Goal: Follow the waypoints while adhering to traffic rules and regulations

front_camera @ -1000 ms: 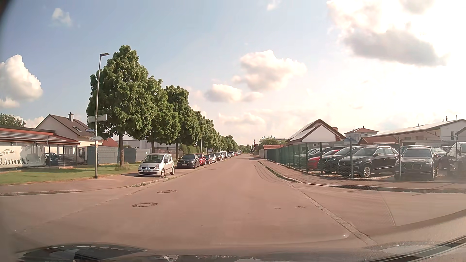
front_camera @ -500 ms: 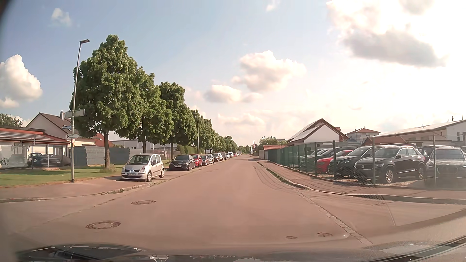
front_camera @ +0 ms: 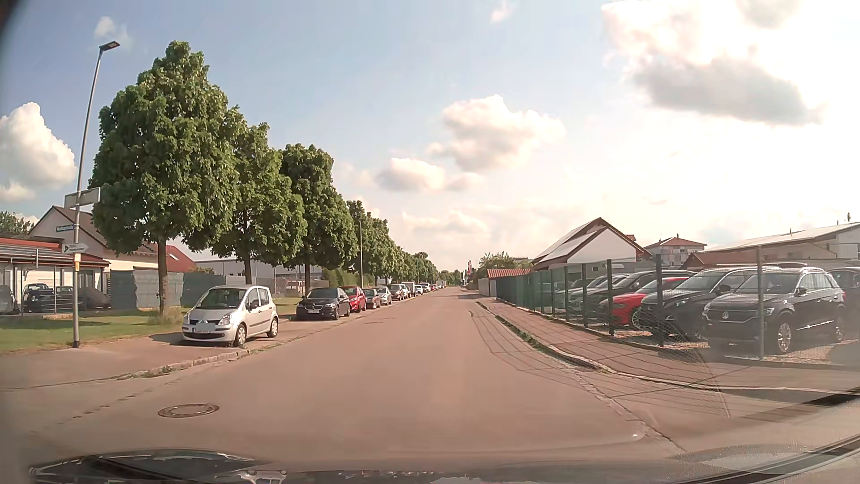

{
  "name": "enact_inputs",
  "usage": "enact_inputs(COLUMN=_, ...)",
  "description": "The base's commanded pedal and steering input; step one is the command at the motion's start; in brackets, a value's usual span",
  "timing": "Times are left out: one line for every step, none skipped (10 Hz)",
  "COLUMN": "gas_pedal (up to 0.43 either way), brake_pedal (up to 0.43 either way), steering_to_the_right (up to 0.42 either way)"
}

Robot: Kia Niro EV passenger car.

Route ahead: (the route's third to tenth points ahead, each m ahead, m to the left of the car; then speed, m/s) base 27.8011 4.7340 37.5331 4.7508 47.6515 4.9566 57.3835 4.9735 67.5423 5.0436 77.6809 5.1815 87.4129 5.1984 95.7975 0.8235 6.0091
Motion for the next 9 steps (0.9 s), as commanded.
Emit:
enact_inputs(gas_pedal=0.079, brake_pedal=0.012, steering_to_the_right=-0.002)
enact_inputs(gas_pedal=0.079, brake_pedal=0.018, steering_to_the_right=-0.002)
enact_inputs(gas_pedal=0.087, brake_pedal=0.012, steering_to_the_right=-0.002)
enact_inputs(gas_pedal=0.098, brake_pedal=0.012, steering_to_the_right=0.000)
enact_inputs(gas_pedal=0.110, brake_pedal=0.012, steering_to_the_right=0.000)
enact_inputs(gas_pedal=0.130, brake_pedal=0.012, steering_to_the_right=0.000)
enact_inputs(gas_pedal=0.138, brake_pedal=0.012, steering_to_the_right=-0.001)
enact_inputs(gas_pedal=0.150, brake_pedal=0.018, steering_to_the_right=-0.008)
enact_inputs(gas_pedal=0.157, brake_pedal=0.018, steering_to_the_right=-0.014)
